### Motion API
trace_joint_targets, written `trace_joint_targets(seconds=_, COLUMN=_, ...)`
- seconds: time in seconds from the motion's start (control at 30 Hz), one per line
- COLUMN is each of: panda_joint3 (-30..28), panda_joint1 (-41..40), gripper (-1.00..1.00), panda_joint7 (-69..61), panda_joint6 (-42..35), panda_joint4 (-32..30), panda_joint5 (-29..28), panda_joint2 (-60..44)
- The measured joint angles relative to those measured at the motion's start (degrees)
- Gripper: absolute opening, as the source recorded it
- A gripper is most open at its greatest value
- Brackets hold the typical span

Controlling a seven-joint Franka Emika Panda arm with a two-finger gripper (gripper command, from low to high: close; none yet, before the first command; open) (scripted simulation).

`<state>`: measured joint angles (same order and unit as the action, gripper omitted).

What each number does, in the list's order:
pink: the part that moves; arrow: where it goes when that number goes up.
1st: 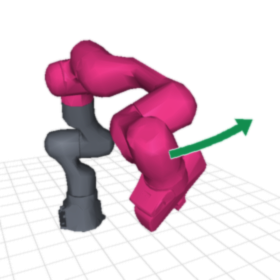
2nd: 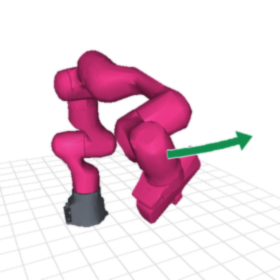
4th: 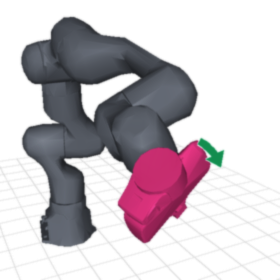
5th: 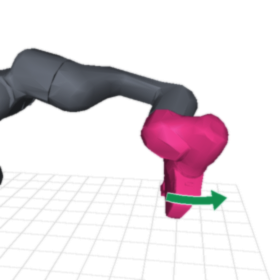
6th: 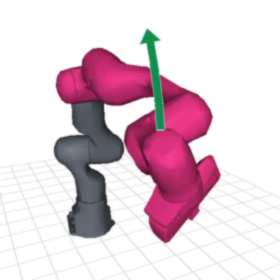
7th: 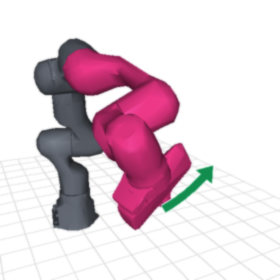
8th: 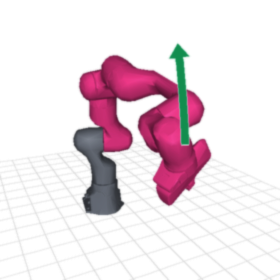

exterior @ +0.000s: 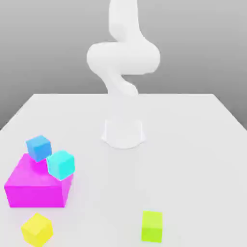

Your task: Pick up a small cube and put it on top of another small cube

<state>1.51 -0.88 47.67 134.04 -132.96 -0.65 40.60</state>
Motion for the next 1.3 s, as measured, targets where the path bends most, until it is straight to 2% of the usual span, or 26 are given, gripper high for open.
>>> trace_joint_targets(seconds=0.57, panda_joint3=6.87, panda_joint1=-2.26, gripper=0.0, panda_joint7=13.49, panda_joint6=15.35, panda_joint4=-8.04, panda_joint5=-5.83, panda_joint2=-35.71)
trace_joint_targets(seconds=0.83, panda_joint3=7.72, panda_joint1=-0.66, gripper=0.0, panda_joint7=17.19, panda_joint6=22.88, panda_joint4=-11.64, panda_joint5=-5.12, panda_joint2=-52.0)
trace_joint_targets(seconds=1.0, panda_joint3=4.79, panda_joint1=1.83, gripper=0.0, panda_joint7=19.81, panda_joint6=30.67, panda_joint4=-10.18, panda_joint5=-8.02, panda_joint2=-62.38)
trace_joint_targets(seconds=1.03, panda_joint3=4.26, panda_joint1=2.28, gripper=-1.0, panda_joint7=20.09, panda_joint6=31.67, panda_joint4=-9.94, panda_joint5=-8.39, panda_joint2=-63.65)
trace_joint_targets(seconds=1.3, panda_joint3=4.89, panda_joint1=1.78, gripper=-1.0, panda_joint7=19.77, panda_joint6=30.53, panda_joint4=-10.25, panda_joint5=-7.92, panda_joint2=-62.15)
